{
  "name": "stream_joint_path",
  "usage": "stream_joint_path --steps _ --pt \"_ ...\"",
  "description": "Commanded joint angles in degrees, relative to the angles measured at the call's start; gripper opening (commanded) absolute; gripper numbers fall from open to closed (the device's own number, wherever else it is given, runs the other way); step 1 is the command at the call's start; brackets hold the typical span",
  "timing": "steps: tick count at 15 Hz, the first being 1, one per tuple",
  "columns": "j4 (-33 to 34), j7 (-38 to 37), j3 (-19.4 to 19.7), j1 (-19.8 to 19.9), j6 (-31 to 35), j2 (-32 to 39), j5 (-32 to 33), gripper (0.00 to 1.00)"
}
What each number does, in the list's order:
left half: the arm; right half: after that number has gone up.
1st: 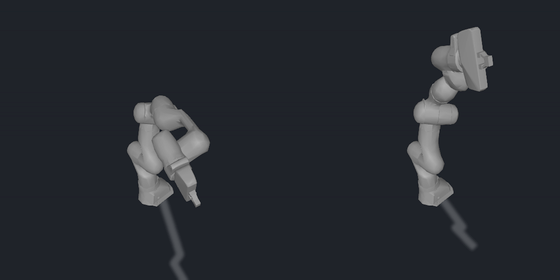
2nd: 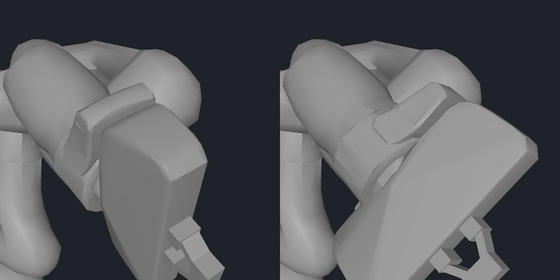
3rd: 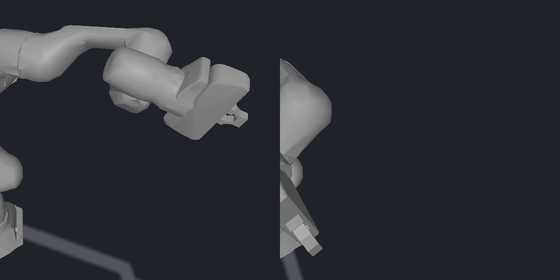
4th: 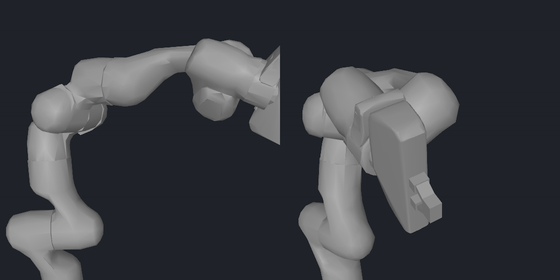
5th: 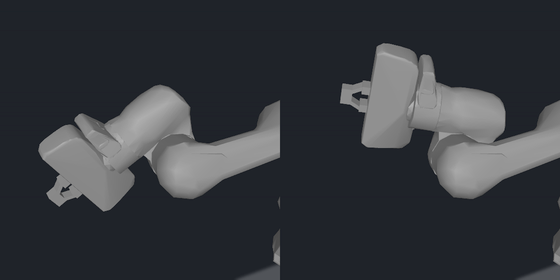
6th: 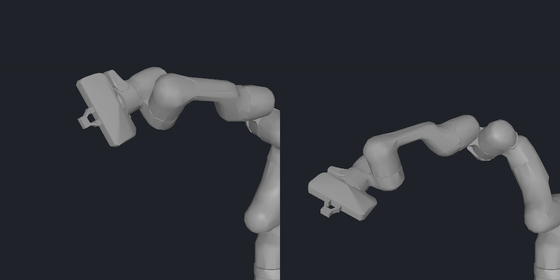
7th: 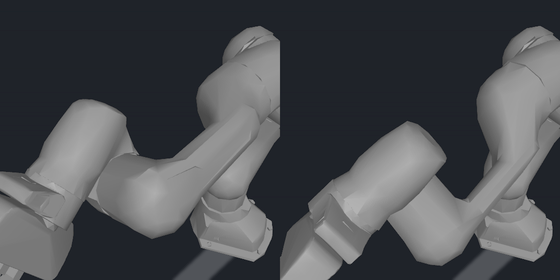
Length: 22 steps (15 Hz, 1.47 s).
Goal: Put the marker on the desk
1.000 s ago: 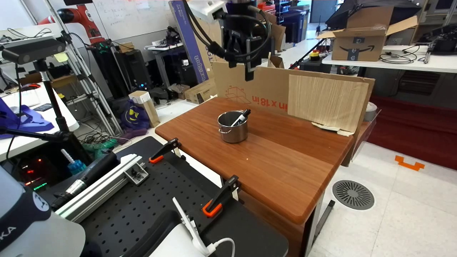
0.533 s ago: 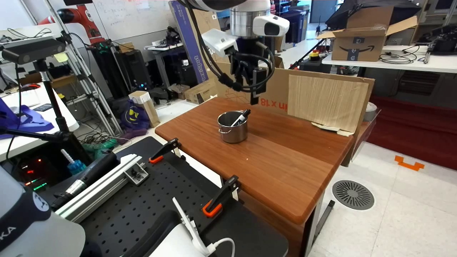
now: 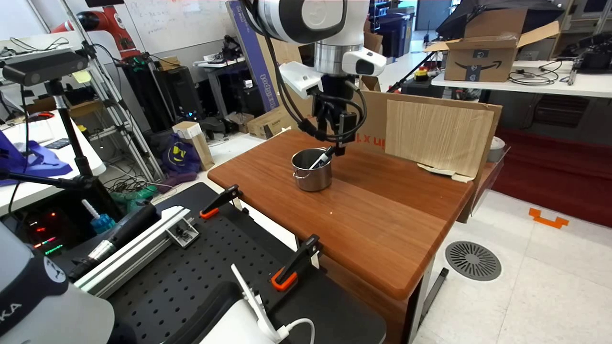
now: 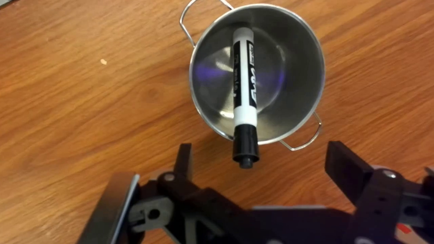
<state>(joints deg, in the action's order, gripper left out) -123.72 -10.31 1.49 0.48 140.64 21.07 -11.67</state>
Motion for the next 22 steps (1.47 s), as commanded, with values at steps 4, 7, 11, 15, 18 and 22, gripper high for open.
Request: stream_joint_path --steps 4,7,11,15,18,22 --pt "2.8 -1.4 -0.2 -0.3 -0.6 2.4 0.4 0.53" --pt "3.2 -1.2 -0.3 -0.2 -0.6 2.7 0.3 0.31" --pt "3.2 -1.0 -0.3 -0.2 -0.8 2.5 0.4 0.02" --pt "2.7 -0.4 -0.6 0.0 -0.9 1.2 0.1 0.05" --pt "1.8 0.6 -0.7 0.3 -1.2 -1.2 0.0 0.05" --pt "1.3 1.9 -0.4 0.7 -2.3 -6.1 0.4 0.05"
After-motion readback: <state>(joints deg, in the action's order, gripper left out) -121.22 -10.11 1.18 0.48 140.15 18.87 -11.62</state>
